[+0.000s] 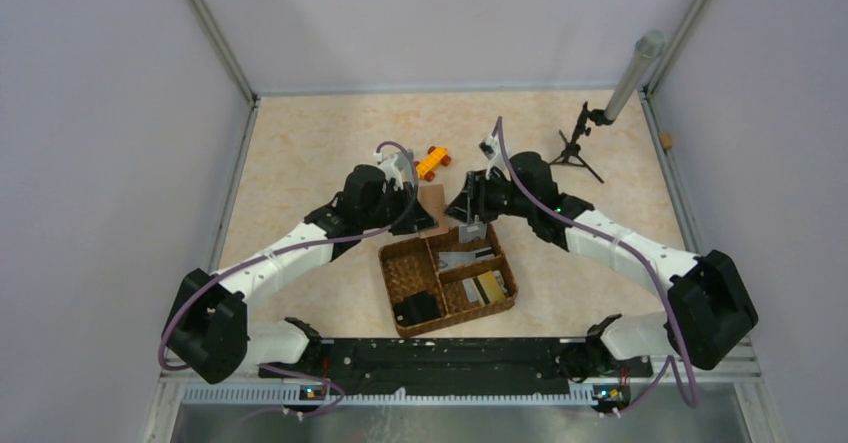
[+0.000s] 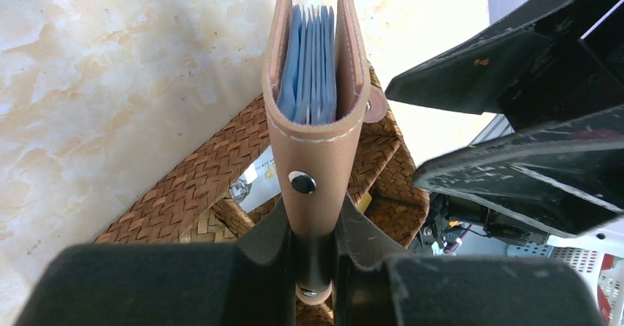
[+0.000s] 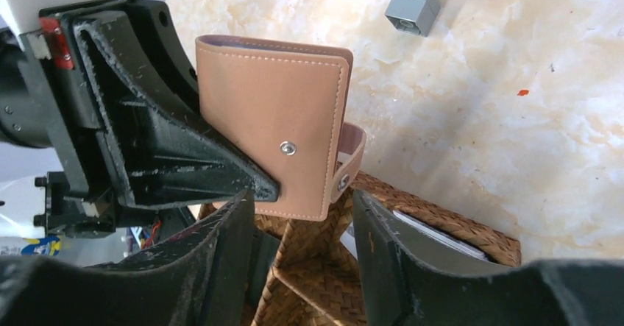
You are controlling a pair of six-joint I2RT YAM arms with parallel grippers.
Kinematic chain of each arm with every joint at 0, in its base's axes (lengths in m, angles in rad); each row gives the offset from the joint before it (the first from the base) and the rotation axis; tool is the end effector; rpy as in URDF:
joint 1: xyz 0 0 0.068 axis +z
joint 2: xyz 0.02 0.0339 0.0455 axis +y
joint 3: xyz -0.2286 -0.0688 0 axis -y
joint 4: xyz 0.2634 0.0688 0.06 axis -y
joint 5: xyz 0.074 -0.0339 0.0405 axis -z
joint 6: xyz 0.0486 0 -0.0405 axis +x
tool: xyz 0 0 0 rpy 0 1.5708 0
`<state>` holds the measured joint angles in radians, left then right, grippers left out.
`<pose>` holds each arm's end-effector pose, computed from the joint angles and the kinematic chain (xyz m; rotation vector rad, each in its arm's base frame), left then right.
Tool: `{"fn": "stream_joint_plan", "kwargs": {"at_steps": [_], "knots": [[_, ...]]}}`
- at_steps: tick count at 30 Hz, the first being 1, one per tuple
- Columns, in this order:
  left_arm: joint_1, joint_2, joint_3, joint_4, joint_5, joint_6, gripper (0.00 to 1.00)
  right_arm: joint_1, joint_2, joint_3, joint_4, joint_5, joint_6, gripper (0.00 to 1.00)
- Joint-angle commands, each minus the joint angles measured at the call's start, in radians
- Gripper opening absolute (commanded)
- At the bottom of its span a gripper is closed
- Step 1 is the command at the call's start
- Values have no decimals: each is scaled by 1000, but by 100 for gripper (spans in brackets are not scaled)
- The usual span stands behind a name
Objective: Put the credit cards into the card holder
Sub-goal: Close the card holder.
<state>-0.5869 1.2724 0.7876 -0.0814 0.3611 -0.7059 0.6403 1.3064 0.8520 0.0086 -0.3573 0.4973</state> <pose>0.2525 -0.1885 0.1982 0.0938 2.3177 -1.0999 0.2554 0.2115 0.2209 -0.3968 2.1218 1.0546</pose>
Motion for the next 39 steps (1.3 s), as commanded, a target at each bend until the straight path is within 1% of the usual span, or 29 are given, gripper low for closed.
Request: {"fn": "stream_joint_plan", "kwargs": {"at_steps": [1, 6, 12, 14, 17, 22, 26, 29, 31, 35, 39], "knots": [[-4, -2, 46, 32, 1, 16, 0, 21, 40, 65, -6, 50, -16, 48], [-4, -5, 42, 29, 1, 15, 0, 23, 67, 77, -6, 64, -20, 33], [-4, -11, 42, 26, -1, 16, 0, 23, 81, 75, -6, 64, -21, 19], [-4, -10, 41, 24, -1, 16, 0, 22, 80, 77, -6, 64, -21, 19], [-4, -9, 39, 22, -2, 17, 0, 22, 73, 78, -6, 73, -22, 21], [-4, -10, 41, 20, -2, 17, 0, 22, 73, 79, -6, 75, -25, 21], [-3, -10, 39, 18, -4, 17, 0, 24, 74, 79, -6, 82, -25, 13], [-5, -13, 40, 14, -5, 19, 0, 22, 71, 79, -36, 89, -28, 9], [-5, -12, 41, 10, -5, 20, 0, 22, 69, 79, -37, 90, -30, 9], [-4, -13, 40, 8, -5, 19, 0, 22, 70, 82, -39, 90, -29, 11], [-4, -14, 42, 7, -6, 21, 0, 22, 69, 80, -39, 90, -31, 7]]}}
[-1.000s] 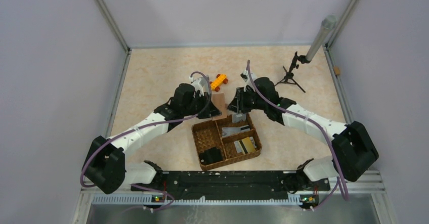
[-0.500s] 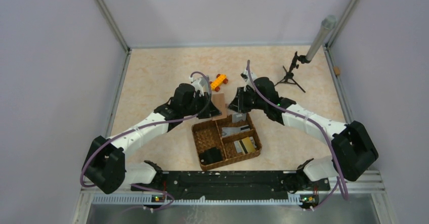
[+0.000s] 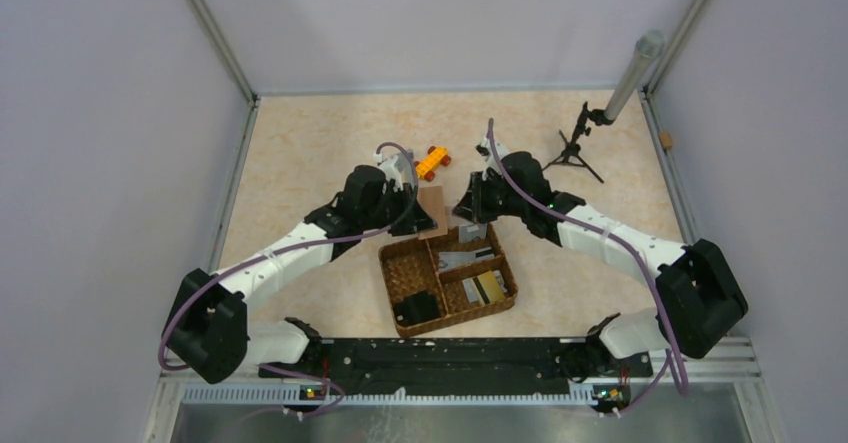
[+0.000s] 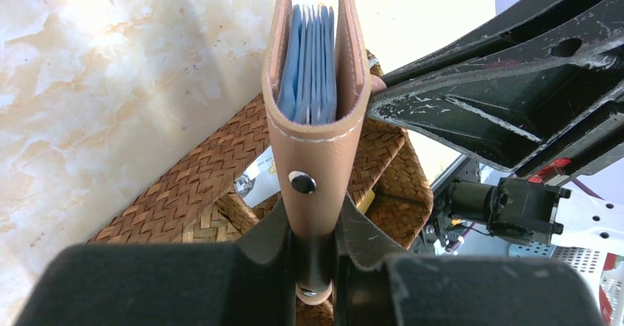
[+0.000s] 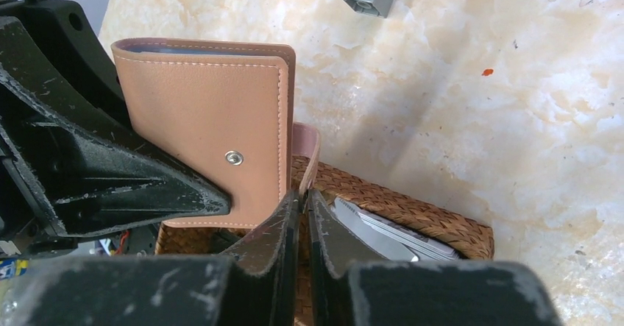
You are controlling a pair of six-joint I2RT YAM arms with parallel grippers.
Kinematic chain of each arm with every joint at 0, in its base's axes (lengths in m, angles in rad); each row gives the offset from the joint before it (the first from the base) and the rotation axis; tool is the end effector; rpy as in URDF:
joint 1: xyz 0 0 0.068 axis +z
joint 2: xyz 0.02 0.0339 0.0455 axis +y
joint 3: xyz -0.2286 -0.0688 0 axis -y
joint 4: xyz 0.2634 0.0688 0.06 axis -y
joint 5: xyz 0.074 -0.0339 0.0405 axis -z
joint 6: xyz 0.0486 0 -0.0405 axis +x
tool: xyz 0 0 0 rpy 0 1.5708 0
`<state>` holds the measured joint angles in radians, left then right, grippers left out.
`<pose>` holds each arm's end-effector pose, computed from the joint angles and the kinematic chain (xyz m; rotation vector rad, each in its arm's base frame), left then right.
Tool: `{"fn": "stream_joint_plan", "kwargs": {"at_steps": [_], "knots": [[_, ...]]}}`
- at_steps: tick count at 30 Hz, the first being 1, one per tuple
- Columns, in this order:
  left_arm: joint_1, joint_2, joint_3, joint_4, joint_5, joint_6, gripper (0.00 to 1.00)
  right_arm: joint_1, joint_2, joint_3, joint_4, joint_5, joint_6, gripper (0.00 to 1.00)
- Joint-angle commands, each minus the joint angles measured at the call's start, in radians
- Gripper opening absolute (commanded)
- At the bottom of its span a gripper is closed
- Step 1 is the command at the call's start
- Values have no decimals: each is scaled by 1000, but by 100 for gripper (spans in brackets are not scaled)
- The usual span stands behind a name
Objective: Put the credit cards into the card holder
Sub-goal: Close the card holder.
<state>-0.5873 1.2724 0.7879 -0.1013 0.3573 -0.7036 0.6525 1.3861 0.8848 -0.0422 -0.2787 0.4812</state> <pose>0.2515 -0.1878 0.1963 0.0899 2.3371 -1.0873 0.2630 0.2178 0.2018 -0.3681 2.2156 0.9432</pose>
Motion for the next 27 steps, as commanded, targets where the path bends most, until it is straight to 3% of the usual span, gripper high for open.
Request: {"fn": "stream_joint_plan", "kwargs": {"at_steps": [1, 2, 8, 18, 27], "knots": [[-4, -14, 41, 26, -1, 19, 0, 10, -11, 48, 11, 12, -15, 4], [-5, -12, 40, 26, -1, 19, 0, 11, -13, 47, 12, 12, -16, 0], [-4, -13, 37, 21, -4, 20, 0, 10, -27, 27, 35, -33, -16, 0], [-5, -57, -1, -22, -25, 17, 0, 13, 34, -33, 292, -253, 89, 0], [-3, -56, -42, -17, -21, 5, 0, 35, 74, -46, 313, -274, 99, 0]]}}
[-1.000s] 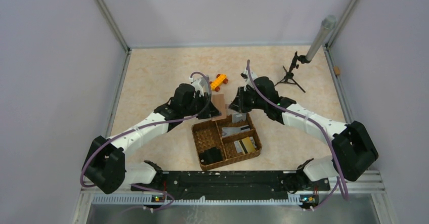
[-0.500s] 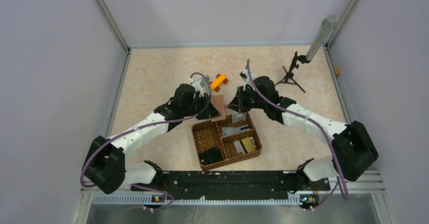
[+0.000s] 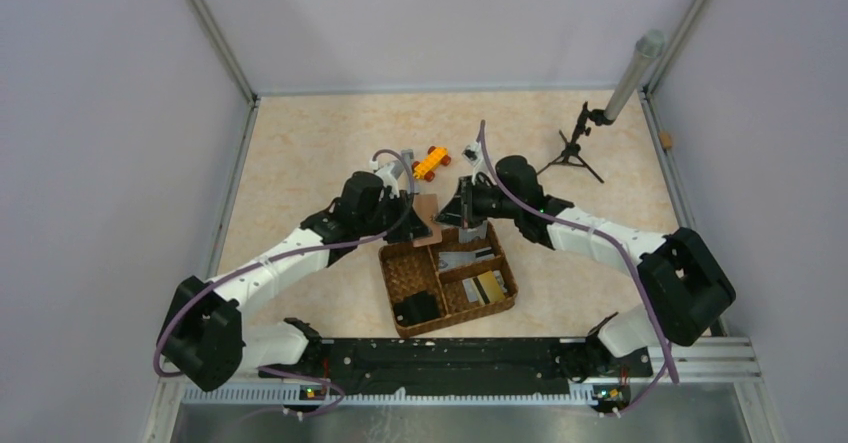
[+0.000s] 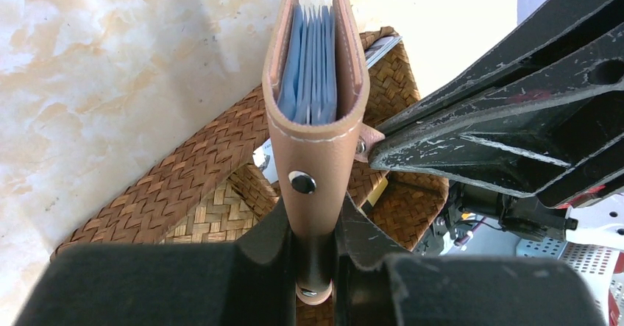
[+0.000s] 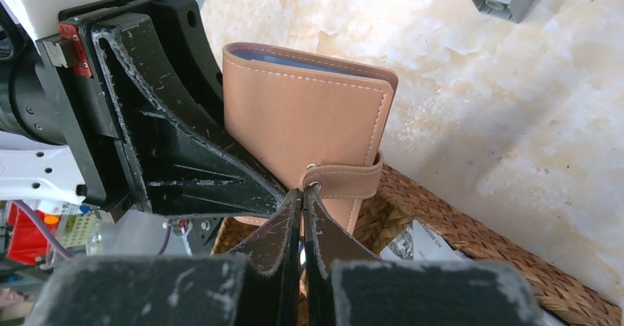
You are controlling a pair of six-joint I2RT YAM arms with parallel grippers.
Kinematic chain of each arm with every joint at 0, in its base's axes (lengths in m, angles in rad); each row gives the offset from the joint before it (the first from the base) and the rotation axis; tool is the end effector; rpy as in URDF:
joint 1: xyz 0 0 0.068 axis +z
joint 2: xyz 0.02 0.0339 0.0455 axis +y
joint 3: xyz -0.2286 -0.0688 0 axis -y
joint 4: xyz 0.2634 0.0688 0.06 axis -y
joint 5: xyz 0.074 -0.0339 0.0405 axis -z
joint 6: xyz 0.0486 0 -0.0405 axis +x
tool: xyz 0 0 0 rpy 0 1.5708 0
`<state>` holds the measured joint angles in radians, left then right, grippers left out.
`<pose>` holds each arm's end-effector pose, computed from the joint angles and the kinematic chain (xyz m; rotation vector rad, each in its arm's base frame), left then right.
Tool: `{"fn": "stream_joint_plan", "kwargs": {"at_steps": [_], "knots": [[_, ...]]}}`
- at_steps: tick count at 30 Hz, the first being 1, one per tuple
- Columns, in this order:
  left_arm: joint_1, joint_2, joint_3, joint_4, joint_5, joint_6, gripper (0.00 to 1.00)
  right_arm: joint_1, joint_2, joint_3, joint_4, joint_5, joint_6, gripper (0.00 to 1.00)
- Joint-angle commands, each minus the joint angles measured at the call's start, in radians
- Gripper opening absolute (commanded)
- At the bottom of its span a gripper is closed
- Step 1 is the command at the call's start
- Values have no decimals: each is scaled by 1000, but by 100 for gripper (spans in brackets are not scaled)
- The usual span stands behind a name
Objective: Put the credit cards into the card holder
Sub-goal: Close the card holder.
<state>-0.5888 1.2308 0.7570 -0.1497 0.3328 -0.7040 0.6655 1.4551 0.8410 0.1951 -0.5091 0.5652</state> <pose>0.2431 -0.1814 0.1922 0.0671 2.3725 -1.0471 0.2605 0.2346 0.1905 -0.4696 2.1247 1.2600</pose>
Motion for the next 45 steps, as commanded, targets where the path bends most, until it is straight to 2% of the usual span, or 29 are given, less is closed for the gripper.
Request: {"fn": "stream_joint_plan", "kwargs": {"at_steps": [1, 10, 27, 45], "knots": [[-2, -11, -13, 36, 7, 3, 0, 22, 6, -3, 78, -42, 15, 0], [-2, -6, -14, 43, 8, 7, 0, 26, 37, 8, 44, -12, -3, 0], [-2, -4, -13, 55, 20, 2, 0, 28, 19, -5, 98, 29, 37, 0], [-3, 3, -10, 62, 31, 2, 0, 42, 71, 33, 51, -28, -4, 0]]}}
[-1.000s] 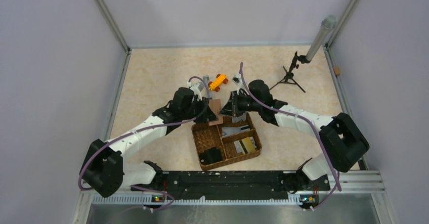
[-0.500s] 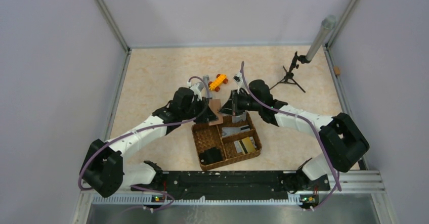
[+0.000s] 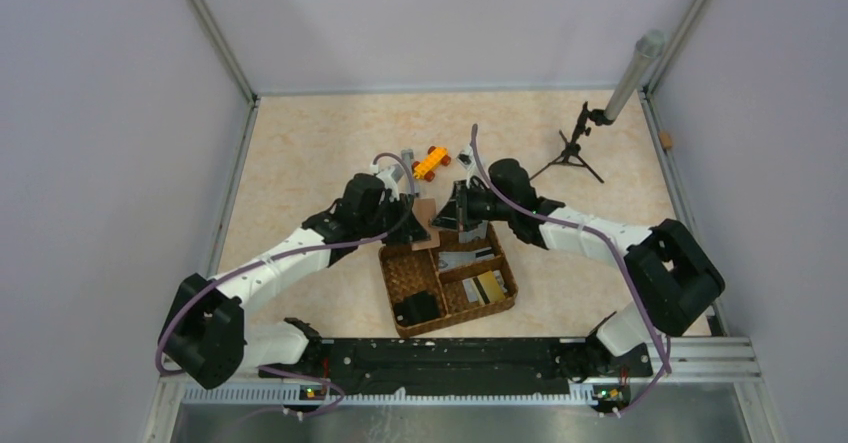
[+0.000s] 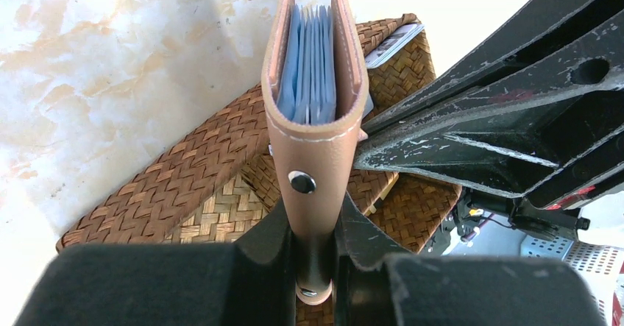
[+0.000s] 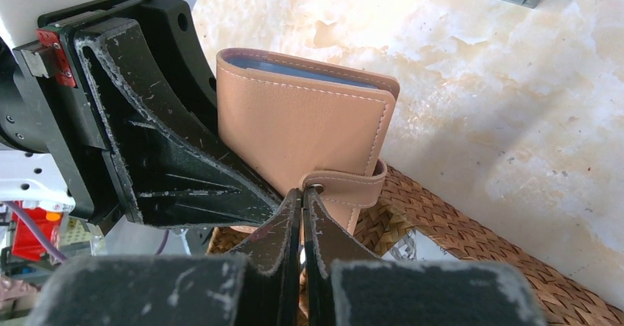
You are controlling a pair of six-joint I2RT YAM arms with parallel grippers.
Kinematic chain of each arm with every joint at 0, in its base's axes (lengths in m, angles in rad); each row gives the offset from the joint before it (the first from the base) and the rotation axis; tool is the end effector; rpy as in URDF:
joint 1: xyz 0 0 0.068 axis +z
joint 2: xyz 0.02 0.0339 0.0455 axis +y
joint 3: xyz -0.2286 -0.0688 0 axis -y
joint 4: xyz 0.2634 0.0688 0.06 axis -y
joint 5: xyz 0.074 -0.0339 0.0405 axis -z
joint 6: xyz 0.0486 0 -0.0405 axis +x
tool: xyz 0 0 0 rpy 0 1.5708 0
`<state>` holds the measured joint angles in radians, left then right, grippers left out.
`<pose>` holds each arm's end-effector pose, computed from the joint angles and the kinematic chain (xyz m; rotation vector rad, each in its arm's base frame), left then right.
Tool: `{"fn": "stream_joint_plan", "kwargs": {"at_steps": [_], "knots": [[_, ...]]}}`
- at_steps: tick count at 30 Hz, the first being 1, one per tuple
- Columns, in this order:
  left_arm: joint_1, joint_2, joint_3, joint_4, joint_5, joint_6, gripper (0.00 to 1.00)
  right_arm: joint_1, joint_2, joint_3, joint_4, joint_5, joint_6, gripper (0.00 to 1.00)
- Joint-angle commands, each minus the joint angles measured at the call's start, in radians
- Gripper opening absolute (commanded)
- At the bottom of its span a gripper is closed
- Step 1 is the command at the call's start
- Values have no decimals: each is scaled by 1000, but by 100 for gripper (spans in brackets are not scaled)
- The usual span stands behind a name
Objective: Put the credit cards into the card holder
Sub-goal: Close the card holder.
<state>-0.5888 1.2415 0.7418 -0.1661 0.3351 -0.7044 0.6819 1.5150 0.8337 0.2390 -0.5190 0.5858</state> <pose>0.2409 -0.1801 0.1822 0.0586 2.4172 -1.0311 0.2602 0.2422 0.1727 -0.4708 2.1608 1.2840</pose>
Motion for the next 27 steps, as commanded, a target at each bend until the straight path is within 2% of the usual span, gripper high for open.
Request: {"fn": "stream_joint_plan", "kwargs": {"at_steps": [1, 27], "knots": [[-1, -9, 4, 79, 30, 3, 0, 25, 13, 42, 8, -13, -24, 0], [-4, -53, -36, 187, 155, 75, 0, 30, 104, 54, 90, -3, 18, 0]]}}
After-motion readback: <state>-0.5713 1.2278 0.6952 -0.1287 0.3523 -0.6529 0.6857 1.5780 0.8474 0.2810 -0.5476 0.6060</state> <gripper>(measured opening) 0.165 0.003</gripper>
